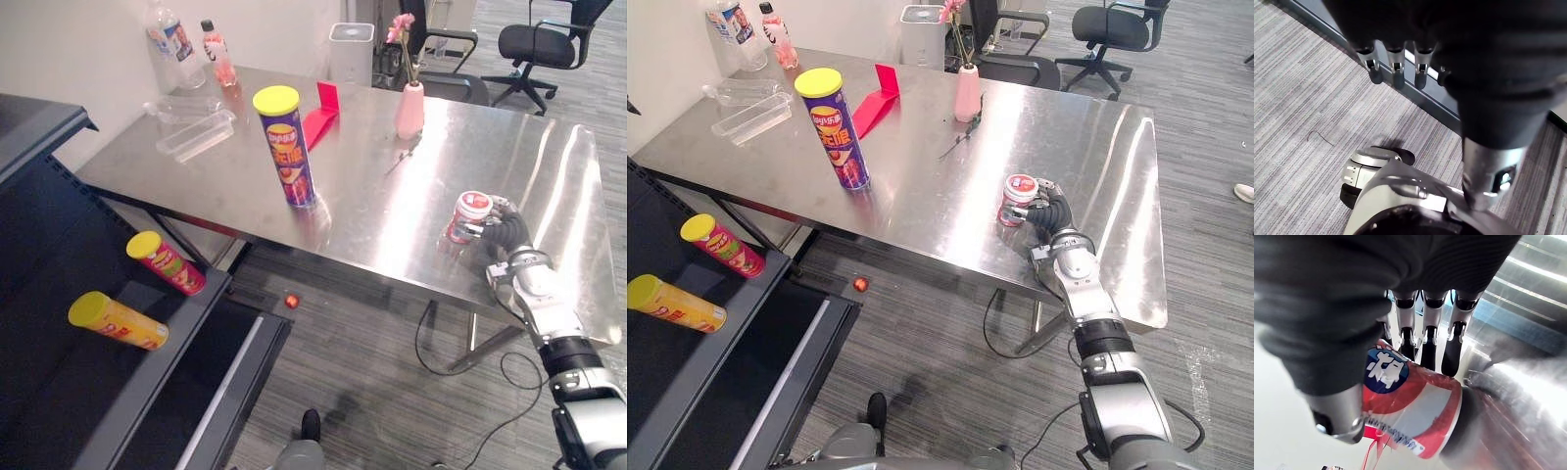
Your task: Put the gum and the chips on the shelf.
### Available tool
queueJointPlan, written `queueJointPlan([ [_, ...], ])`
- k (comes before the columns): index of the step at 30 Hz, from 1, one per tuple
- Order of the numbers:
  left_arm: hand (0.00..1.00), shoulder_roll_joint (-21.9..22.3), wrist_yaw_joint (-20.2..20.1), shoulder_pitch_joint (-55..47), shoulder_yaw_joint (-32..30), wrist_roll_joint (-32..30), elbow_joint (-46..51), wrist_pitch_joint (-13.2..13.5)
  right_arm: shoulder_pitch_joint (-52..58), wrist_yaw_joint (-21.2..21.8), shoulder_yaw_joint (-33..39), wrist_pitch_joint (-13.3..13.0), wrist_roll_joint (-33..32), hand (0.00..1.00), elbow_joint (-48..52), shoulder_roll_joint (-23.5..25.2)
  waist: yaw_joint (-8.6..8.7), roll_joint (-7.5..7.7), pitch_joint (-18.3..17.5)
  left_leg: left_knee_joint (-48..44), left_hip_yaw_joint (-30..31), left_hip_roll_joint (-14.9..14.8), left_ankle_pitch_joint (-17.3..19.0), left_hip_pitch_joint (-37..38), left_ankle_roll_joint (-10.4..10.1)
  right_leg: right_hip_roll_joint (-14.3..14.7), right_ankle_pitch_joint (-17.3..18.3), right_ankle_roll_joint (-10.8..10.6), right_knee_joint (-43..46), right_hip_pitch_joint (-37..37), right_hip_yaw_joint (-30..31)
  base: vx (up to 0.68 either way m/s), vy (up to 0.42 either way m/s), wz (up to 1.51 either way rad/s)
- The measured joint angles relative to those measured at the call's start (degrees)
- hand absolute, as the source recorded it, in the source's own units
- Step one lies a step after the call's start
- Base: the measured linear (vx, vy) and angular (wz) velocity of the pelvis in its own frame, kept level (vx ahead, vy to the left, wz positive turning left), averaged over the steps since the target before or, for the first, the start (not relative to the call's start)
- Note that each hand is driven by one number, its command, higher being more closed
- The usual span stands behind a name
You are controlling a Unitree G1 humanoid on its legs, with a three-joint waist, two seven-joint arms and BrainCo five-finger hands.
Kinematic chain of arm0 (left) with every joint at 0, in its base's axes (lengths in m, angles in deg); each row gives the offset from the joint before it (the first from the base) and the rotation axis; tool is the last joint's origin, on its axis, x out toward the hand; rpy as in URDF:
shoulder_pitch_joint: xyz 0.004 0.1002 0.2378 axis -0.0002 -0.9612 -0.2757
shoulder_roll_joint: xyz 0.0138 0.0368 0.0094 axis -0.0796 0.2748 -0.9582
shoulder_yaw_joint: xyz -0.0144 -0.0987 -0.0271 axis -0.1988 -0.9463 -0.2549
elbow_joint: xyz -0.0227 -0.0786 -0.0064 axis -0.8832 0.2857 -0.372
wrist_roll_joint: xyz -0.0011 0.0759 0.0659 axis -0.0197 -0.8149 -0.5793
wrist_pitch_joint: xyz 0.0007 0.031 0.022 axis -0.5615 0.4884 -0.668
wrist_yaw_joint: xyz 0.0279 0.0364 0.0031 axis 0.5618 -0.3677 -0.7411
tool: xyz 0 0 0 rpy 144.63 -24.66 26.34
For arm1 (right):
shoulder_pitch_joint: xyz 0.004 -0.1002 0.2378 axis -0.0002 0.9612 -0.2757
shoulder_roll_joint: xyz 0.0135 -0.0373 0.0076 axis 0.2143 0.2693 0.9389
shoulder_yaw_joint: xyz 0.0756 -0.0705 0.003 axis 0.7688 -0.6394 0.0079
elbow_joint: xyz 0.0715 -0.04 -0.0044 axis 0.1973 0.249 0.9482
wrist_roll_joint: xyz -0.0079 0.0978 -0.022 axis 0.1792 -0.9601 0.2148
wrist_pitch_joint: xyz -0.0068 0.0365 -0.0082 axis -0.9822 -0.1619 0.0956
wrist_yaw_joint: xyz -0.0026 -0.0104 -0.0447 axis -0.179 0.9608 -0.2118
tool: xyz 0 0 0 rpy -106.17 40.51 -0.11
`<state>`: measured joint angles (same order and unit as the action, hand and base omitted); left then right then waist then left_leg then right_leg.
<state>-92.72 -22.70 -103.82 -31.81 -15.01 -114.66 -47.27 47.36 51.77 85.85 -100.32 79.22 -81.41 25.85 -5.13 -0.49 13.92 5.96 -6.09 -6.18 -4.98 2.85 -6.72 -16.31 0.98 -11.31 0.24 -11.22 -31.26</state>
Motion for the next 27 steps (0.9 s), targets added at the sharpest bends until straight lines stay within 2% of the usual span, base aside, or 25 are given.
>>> queueJointPlan([
  [5, 0.0, -0.06, 0.01, 0.0, -0.01, 0.0, 0.32, -0.06, 0.18, -0.48, 0.0, -0.31, 0.43, 1.0, 0.56, 0.0, 0.01, 0.05, 0.03, 0.0, -0.55, -0.09, 0.02, 0.04, -0.02, 0.01, 0.0, 0.0, 0.0, 0.08, 0.52, 0.0, -0.001, -0.04],
  [12, 0.0, -0.06, 0.54, -0.1, -0.16, -0.12, 0.36, 0.0, 3.59, -0.9, 2.54, -1.89, 2.38, 1.0, 17.44, -0.02, 0.32, 0.37, -0.12, 0.0, -2.53, -0.52, 0.17, 0.39, -0.15, 0.19, -0.04, 0.01, 0.06, 0.98, 2.29, 0.01, -0.018, -0.12],
  [18, 0.0, -0.25, 1.01, -0.37, -1.32, -0.19, 0.3, 0.06, 5.99, 3.4, 4.43, -1.82, -0.95, 1.0, 29.46, -0.1, 0.6, 2.13, -1.22, 0.02, -4.44, -1.51, 0.19, 1.15, -0.19, 0.75, -0.04, 0.05, 0.86, 2.32, 5.12, 0.0, -0.021, -0.19],
  [21, 0.0, -0.25, 1.06, -0.47, -1.78, -0.18, -0.56, 0.2, 9.11, 7.22, 4.45, -1.14, -3.89, 1.0, 34.44, -0.13, 1.52, 2.88, -2.66, 0.04, -5.16, -1.9, 0.2, 1.27, -0.22, 0.88, 0.21, 0.45, 1.78, 3.29, 6.21, -0.05, -0.02, -0.12],
  [27, 0.0, -0.6, 1.18, -1.41, -2.75, -0.15, -1.42, 0.93, 16.13, 11.04, 4.65, 0.11, -5.32, 1.0, 39.73, -0.11, 2.25, 4.44, -5.2, 0.04, -5.49, -2.45, -0.06, 1.28, -0.48, 1.11, 0.69, 1.15, 2.93, 4.21, 6.86, -0.05, -0.012, -0.06],
])
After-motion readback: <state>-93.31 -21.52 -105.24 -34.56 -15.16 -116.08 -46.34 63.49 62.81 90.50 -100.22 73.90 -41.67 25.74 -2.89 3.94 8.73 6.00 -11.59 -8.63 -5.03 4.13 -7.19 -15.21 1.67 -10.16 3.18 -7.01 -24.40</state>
